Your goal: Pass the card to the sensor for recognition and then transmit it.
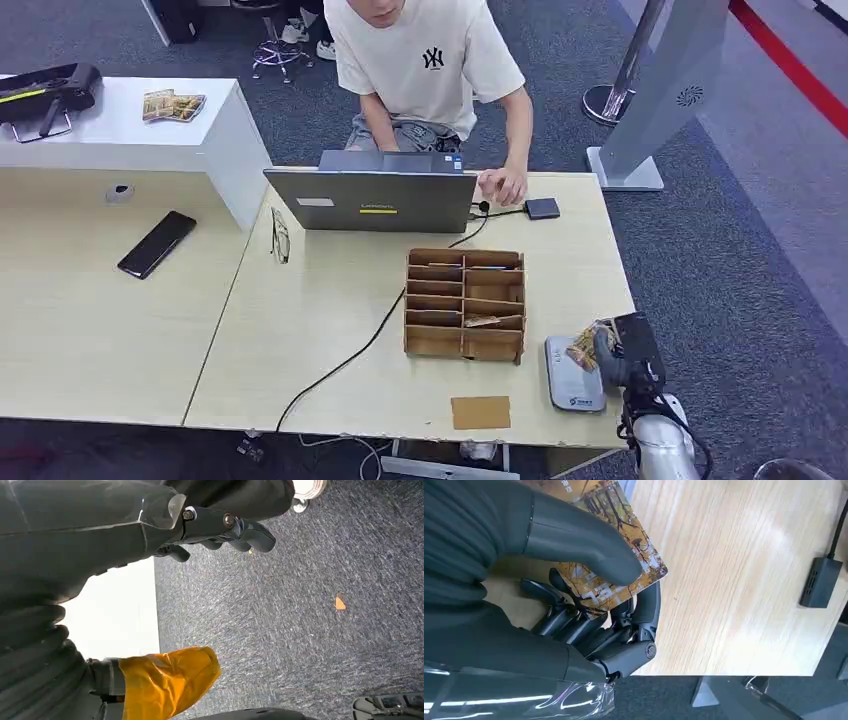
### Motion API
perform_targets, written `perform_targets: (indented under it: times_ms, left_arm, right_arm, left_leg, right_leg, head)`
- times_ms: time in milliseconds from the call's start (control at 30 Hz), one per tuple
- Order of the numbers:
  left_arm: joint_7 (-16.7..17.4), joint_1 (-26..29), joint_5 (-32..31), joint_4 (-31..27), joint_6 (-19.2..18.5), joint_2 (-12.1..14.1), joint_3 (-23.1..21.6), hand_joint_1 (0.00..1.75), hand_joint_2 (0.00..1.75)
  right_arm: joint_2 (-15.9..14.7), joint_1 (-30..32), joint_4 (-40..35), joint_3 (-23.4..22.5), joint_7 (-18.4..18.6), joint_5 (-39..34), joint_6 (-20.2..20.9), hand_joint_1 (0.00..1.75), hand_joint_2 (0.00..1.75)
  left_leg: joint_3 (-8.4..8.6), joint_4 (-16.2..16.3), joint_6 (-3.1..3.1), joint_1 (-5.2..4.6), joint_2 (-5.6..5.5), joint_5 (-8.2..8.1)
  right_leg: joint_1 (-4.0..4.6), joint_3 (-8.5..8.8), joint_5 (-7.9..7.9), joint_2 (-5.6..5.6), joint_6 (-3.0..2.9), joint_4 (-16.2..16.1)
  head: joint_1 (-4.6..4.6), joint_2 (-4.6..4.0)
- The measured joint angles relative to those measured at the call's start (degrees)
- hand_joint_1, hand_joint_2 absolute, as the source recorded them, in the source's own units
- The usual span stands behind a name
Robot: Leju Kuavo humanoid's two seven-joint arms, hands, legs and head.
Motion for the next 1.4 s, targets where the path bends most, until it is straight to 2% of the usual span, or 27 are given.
perform_targets:
  times_ms: [233, 567, 733, 900, 1133, 1233, 1333, 1400]
  left_arm:
    - [0.15, 0.00, -0.02, 0.00, -0.02, 0.00, 0.00, 0.00, 1.75]
    - [0.46, 0.00, -1.05, 0.00, -0.39, -0.04, 0.00, 0.00, 1.75]
    - [0.63, 0.00, -1.44, 0.00, -0.52, -0.07, 0.00, 0.00, 1.75]
    - [1.05, 0.00, -1.70, 0.00, -0.52, -0.09, 0.00, 0.00, 1.75]
    - [1.05, 0.00, -2.05, 0.00, -0.55, -0.09, 0.00, 0.00, 1.75]
    - [1.05, -0.01, -2.54, 0.00, -0.88, -0.09, -0.02, 0.00, 1.75]
    - [1.05, -0.02, -3.76, 0.00, -1.12, -0.09, -0.04, 0.00, 1.75]
    - [-0.22, -0.01, -3.91, 0.00, -2.50, -0.07, -0.04, 0.00, 1.75]
  right_arm:
    - [0.81, 0.09, -3.24, -0.94, -2.50, -3.04, -3.61, 1.75, 1.75]
    - [5.64, 2.41, -16.77, -6.10, -7.30, -12.90, -12.40, 1.75, 1.75]
    - [7.71, 3.92, -22.75, -8.02, -8.61, -15.60, -13.47, 1.75, 1.75]
    - [10.16, 5.30, -28.21, -7.96, -9.29, -16.02, -14.06, 1.75, 1.75]
    - [12.39, 6.06, -33.00, -6.26, -9.58, -16.04, -14.67, 1.75, 1.75]
    - [13.42, 6.22, -35.17, -3.93, -10.23, -15.28, -15.76, 1.75, 1.75]
    - [14.60, 6.20, -37.31, 1.21, -10.17, -15.08, -20.32, 1.75, 1.75]
    - [14.97, 5.88, -38.47, 5.89, -10.30, -14.86, -21.93, 1.75, 1.75]
  left_leg:
    - [-0.03, 0.00, 0.00, 0.00, 0.00, 0.00]
    - [-0.09, 0.00, 0.00, 0.00, -0.02, 0.00]
    - [-0.11, 0.00, 0.00, 0.00, -0.02, 0.00]
    - [-0.10, 0.00, 0.00, 0.00, -0.01, 0.00]
    - [-0.12, -0.01, 0.00, 0.01, -0.01, 0.00]
    - [-0.13, -0.01, 0.00, 0.01, 0.01, 0.00]
    - [-0.11, -0.01, -0.01, 0.01, 0.04, 0.00]
    - [-0.12, -0.01, -0.02, 0.02, 0.05, 0.01]
  right_leg:
    - [0.00, -0.04, 0.00, 0.00, 0.00, 0.00]
    - [0.00, -0.10, 0.00, -0.01, 0.00, 0.00]
    - [0.00, -0.11, 0.00, -0.01, 0.00, 0.00]
    - [0.00, -0.11, 0.00, 0.00, 0.00, 0.00]
    - [0.01, -0.11, 0.00, 0.00, 0.00, 0.01]
    - [0.01, -0.11, 0.00, 0.01, 0.00, 0.02]
    - [0.01, -0.13, 0.00, 0.05, -0.01, 0.03]
    - [0.02, -0.14, 0.00, 0.06, -0.01, 0.06]
  head:
    - [0.00, 0.00]
    - [0.00, 0.00]
    - [0.00, 0.00]
    - [0.00, 0.00]
    - [0.00, 0.00]
    - [0.02, 0.00]
    - [0.00, 0.00]
    - [0.00, 0.00]
